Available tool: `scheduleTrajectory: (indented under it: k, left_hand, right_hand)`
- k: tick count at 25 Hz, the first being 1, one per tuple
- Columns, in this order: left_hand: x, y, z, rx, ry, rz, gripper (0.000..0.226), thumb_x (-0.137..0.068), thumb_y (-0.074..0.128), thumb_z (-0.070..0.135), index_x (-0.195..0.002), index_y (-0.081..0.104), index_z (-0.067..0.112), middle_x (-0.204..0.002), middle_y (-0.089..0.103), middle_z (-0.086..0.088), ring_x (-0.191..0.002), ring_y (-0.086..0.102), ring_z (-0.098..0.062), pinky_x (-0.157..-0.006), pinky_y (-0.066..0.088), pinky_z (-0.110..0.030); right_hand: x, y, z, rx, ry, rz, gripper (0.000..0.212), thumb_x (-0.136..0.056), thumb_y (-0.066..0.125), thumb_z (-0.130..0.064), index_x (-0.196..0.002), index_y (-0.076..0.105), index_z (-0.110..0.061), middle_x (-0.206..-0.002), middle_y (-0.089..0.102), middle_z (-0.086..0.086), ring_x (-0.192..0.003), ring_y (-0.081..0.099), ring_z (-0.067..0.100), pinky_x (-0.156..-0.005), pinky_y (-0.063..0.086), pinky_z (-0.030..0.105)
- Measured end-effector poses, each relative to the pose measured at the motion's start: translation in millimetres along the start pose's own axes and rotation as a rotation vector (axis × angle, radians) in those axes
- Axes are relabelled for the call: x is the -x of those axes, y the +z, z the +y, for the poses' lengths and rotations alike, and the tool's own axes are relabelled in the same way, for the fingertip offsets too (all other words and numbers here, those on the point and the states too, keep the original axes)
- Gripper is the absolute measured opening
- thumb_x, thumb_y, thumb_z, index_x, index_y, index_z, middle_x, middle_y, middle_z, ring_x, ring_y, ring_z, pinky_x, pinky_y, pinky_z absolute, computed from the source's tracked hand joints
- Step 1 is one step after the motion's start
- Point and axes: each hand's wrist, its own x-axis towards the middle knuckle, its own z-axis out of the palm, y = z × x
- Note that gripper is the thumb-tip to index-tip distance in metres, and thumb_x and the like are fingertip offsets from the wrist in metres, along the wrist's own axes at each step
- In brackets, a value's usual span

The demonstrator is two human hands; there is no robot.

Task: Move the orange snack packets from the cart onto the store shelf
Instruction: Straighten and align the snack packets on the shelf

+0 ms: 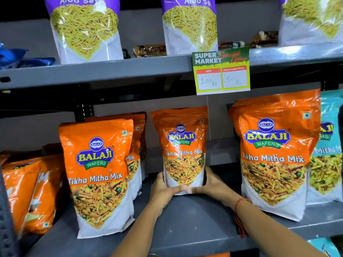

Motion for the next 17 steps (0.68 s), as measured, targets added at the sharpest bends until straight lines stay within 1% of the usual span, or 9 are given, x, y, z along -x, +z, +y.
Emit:
scheduleTrajectory:
  k: [3,4,6,9,11,12,13,15,17]
  left_hand:
    - [10,4,0,0.024,0.084,0.113,0.116,-0.035,0.082,0.068,-0.136,0.041,0.027,-0.140,0.056,-0.002,-0.125,0.055,-0.022,-0.105,0.047,-0.047]
    - [17,5,2,0.014,0.137,0.177,0.112,-0.042,0.077,0.070,-0.138,0.040,0.026,-0.143,0.053,-0.003,-0.129,0.052,-0.022,-0.107,0.045,-0.047]
    - [29,11,8,-0.024,0.307,0.294,0.083,-0.063,0.068,0.063,-0.135,0.047,0.027,-0.139,0.056,-0.004,-0.127,0.054,-0.021,-0.104,0.047,-0.047]
    - [49,29,39,-0.011,0.498,0.343,0.042,-0.083,0.065,0.041,-0.123,0.056,0.031,-0.126,0.063,-0.001,-0.110,0.063,-0.015,-0.092,0.055,-0.036]
    - [60,52,63,0.089,0.541,0.213,0.036,-0.085,0.069,0.030,-0.120,0.061,0.026,-0.116,0.068,-0.001,-0.094,0.065,0.000,-0.083,0.054,-0.019]
    - [65,68,71,0.133,0.524,0.097,0.041,-0.083,0.072,0.027,-0.121,0.060,0.023,-0.113,0.068,-0.002,-0.091,0.064,0.003,-0.082,0.051,-0.016]
    - [66,83,77,0.169,0.477,-0.033,0.050,-0.079,0.076,0.027,-0.125,0.058,0.021,-0.115,0.066,-0.003,-0.094,0.064,-0.001,-0.085,0.051,-0.019]
    - [63,112,81,0.168,0.328,-0.283,0.078,-0.070,0.083,0.027,-0.137,0.045,0.020,-0.132,0.056,-0.004,-0.116,0.058,-0.015,-0.098,0.048,-0.031]
    - [57,133,80,0.103,0.209,-0.489,0.097,-0.064,0.087,0.024,-0.144,0.033,0.019,-0.141,0.047,0.000,-0.128,0.048,-0.016,-0.102,0.044,-0.030]
  right_hand:
    - [12,2,-11,0.000,-0.051,0.160,0.121,-0.052,0.088,-0.056,-0.149,0.020,-0.032,-0.149,0.046,-0.003,-0.135,0.047,0.017,-0.114,0.040,0.042]
    - [19,3,-15,0.017,-0.066,0.243,0.121,-0.054,0.084,-0.062,-0.151,0.021,-0.027,-0.152,0.044,-0.001,-0.138,0.044,0.018,-0.115,0.039,0.044]
    - [34,3,-22,0.060,-0.125,0.394,0.108,-0.065,0.076,-0.063,-0.151,0.025,-0.022,-0.155,0.040,0.004,-0.142,0.040,0.020,-0.115,0.038,0.047]
    - [68,3,-43,0.035,-0.352,0.564,0.074,-0.087,0.070,-0.029,-0.150,0.033,-0.015,-0.151,0.042,0.002,-0.138,0.044,0.014,-0.110,0.044,0.036]
    - [98,-6,-52,-0.006,-0.484,0.752,0.061,-0.089,0.066,-0.011,-0.145,0.040,-0.010,-0.145,0.047,0.004,-0.132,0.049,0.013,-0.106,0.046,0.029]
    - [114,-15,-53,-0.012,-0.520,0.864,0.059,-0.089,0.066,-0.007,-0.142,0.041,-0.008,-0.143,0.048,0.006,-0.131,0.050,0.015,-0.106,0.044,0.028]
    - [129,-26,-48,-0.013,-0.533,0.966,0.060,-0.087,0.066,-0.006,-0.141,0.041,-0.008,-0.142,0.047,0.007,-0.131,0.048,0.017,-0.107,0.043,0.029]
    - [154,-53,-31,0.020,-0.470,1.087,0.067,-0.086,0.070,-0.011,-0.143,0.035,-0.013,-0.144,0.040,0.002,-0.135,0.042,0.019,-0.110,0.039,0.032]
    - [173,-82,-8,0.109,-0.292,1.054,0.081,-0.083,0.075,-0.023,-0.147,0.026,-0.020,-0.147,0.032,-0.006,-0.140,0.034,0.019,-0.114,0.032,0.035]
